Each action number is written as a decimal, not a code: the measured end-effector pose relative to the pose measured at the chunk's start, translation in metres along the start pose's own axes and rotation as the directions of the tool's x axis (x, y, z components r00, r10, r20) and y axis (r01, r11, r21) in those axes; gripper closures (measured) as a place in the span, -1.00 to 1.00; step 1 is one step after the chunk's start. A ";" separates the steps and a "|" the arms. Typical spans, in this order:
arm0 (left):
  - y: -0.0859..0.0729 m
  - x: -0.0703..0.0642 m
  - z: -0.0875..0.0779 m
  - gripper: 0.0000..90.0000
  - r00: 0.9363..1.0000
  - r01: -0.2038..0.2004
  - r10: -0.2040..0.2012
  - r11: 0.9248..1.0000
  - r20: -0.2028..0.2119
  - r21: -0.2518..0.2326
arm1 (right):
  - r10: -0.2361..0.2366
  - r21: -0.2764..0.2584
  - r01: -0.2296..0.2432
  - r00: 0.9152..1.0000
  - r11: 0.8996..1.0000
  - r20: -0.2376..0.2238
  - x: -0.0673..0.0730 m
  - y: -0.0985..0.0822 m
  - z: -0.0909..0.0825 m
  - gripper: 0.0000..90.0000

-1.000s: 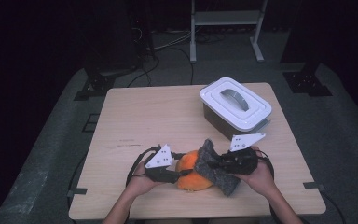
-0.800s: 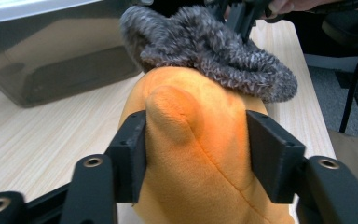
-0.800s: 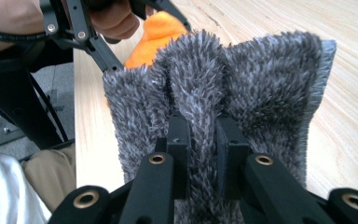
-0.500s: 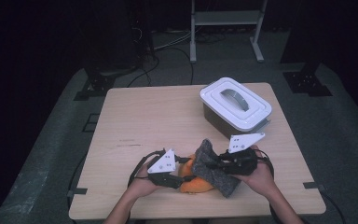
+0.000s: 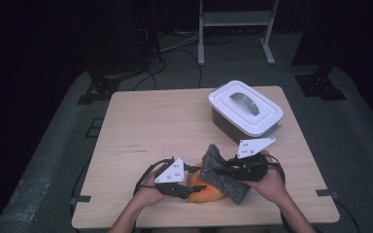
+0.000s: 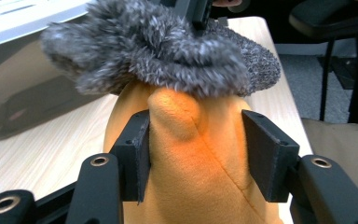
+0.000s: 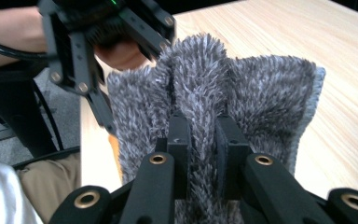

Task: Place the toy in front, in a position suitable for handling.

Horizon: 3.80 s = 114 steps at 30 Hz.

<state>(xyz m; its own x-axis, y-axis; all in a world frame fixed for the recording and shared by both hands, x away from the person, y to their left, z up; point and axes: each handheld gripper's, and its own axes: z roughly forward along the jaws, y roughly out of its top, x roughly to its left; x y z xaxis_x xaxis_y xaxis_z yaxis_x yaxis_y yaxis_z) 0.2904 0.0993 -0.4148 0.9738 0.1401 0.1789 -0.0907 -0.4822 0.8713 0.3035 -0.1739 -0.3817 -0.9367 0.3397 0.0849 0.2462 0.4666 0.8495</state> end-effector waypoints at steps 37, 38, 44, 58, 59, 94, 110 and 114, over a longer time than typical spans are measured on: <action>-0.028 0.029 -0.008 0.22 0.964 0.257 -0.258 0.966 -0.063 -0.037 | 0.011 -0.003 -0.011 0.999 1.000 0.049 0.002 -0.011 0.007 0.73; -0.029 0.031 -0.009 0.26 0.955 0.295 -0.297 0.954 -0.028 -0.054 | -0.018 0.008 0.018 0.998 1.000 0.053 0.007 -0.009 0.009 0.73; -0.027 0.029 -0.009 0.32 0.937 0.348 -0.343 0.933 0.069 -0.092 | -0.046 -0.002 0.046 0.998 0.999 0.038 0.016 -0.005 0.005 0.73; -0.021 0.021 -0.013 -0.17 0.971 0.233 -0.237 0.964 -0.013 -0.125 | -0.041 0.033 0.039 0.998 0.999 0.045 0.009 -0.011 0.013 0.73; -0.020 0.021 -0.015 -0.16 0.974 0.223 -0.227 0.964 -0.007 -0.143 | -0.035 0.028 0.033 0.998 0.999 0.048 0.008 -0.010 0.014 0.73; -0.032 0.031 -0.012 0.10 0.967 0.207 -0.214 0.976 -0.135 -0.065 | -0.047 0.125 0.031 0.991 0.992 0.126 -0.007 -0.017 0.009 0.74; -0.028 0.038 -0.015 0.11 0.956 0.263 -0.276 0.956 -0.097 -0.129 | -0.105 0.141 0.092 0.990 0.986 0.090 0.007 -0.010 0.016 0.74; -0.028 0.036 -0.008 0.12 0.957 0.263 -0.275 0.957 -0.097 -0.118 | -0.114 0.135 0.099 0.988 0.986 0.102 0.010 -0.006 0.011 0.74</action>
<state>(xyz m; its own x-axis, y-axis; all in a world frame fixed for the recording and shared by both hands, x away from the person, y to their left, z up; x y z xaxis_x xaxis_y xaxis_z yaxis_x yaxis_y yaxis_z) 0.3265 0.1248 -0.4285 0.9363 0.3504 -0.0243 0.1449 -0.3225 0.9354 0.2952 -0.1639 -0.3917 -0.9281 0.3664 -0.0660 0.1835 0.6043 0.7753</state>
